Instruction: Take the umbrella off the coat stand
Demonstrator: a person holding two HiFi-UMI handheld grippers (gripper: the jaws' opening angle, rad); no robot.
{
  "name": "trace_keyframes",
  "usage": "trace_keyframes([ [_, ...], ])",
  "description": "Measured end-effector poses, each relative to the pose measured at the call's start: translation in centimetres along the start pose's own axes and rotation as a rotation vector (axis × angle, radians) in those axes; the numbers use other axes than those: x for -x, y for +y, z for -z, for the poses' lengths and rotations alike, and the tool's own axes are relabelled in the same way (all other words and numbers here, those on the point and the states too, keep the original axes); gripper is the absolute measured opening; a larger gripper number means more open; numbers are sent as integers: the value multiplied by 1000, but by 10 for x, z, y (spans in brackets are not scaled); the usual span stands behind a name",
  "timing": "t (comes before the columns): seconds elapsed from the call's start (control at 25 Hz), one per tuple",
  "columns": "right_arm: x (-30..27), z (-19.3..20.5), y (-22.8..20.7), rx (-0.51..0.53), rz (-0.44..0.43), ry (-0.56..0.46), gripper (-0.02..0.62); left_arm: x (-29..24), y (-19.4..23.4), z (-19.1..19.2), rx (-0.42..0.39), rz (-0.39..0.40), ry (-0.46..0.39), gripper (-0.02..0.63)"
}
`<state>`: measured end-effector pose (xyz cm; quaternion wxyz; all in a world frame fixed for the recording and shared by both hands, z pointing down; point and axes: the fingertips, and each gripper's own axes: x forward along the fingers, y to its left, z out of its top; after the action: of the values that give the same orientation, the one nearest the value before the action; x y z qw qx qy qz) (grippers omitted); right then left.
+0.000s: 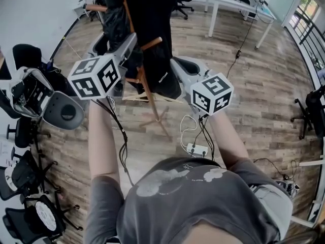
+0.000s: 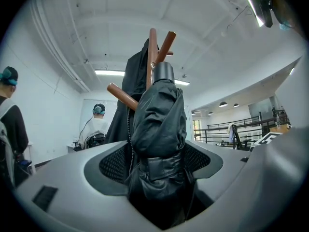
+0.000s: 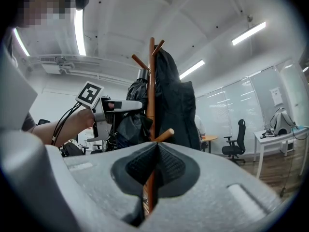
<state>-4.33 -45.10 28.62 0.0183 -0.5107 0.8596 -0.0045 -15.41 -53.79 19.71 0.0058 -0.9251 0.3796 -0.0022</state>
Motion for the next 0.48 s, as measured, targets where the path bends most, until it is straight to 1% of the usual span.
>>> trace_keyframes([
  [0.16, -1, -1, -3, 1, -6, -7, -2, -8, 0, 5, 6, -11, 8, 371],
  [0.28, -2, -1, -5, -4, -8, -8, -2, -11, 0, 6, 14, -2, 11, 370],
  [0.48, 0, 7, -12, -16, 1, 0, -2, -13, -4, 8, -7, 26, 38, 333],
])
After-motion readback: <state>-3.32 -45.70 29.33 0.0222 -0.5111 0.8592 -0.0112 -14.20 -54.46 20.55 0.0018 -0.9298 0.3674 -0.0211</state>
